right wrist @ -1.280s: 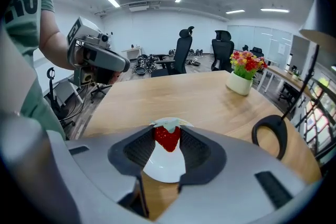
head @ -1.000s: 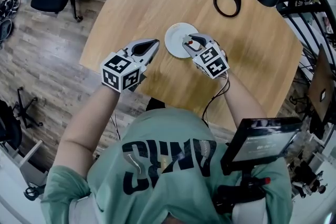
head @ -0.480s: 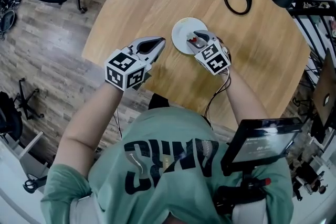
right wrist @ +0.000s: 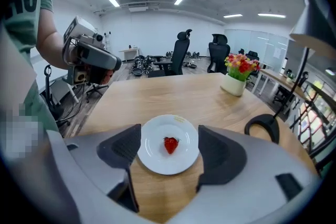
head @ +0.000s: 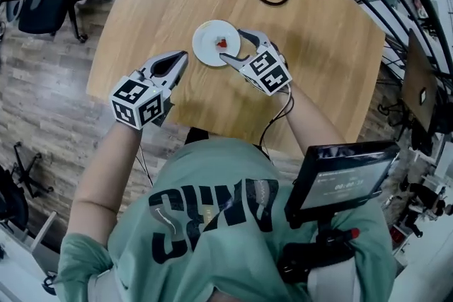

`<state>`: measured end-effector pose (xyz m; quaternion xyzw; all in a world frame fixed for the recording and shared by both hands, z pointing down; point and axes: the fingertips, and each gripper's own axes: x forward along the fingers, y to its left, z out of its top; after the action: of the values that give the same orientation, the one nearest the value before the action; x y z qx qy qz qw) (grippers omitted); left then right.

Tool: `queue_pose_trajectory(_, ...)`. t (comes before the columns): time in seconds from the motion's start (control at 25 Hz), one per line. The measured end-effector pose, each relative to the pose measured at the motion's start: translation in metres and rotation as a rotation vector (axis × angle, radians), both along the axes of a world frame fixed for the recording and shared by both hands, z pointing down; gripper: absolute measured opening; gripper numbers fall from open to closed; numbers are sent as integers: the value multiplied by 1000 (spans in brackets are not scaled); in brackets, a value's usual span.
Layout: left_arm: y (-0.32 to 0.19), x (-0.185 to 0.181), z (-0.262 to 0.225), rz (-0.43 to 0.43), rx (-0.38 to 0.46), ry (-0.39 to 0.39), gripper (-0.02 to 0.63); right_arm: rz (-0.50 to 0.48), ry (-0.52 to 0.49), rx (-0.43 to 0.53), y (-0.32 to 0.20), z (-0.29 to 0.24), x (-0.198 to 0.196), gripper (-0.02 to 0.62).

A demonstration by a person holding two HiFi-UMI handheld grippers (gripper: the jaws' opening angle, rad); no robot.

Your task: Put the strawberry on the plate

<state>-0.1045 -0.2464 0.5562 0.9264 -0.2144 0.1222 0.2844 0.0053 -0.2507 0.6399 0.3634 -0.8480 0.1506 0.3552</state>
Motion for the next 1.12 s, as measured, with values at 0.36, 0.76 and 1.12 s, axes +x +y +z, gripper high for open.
queue_pose_trajectory(0.36, 32, 33, -70, 25, 94, 42, 2, 105, -90, 84, 38, -96, 52, 322)
queue_pose_trajectory(0.76, 94, 101, -145, 13, 220, 89, 2, 184, -187, 306, 121, -201, 149, 28)
queue_pose_trajectory(1.12, 163, 200, -203, 81, 270, 163, 2, 294, -242, 418, 229, -275, 268, 6)
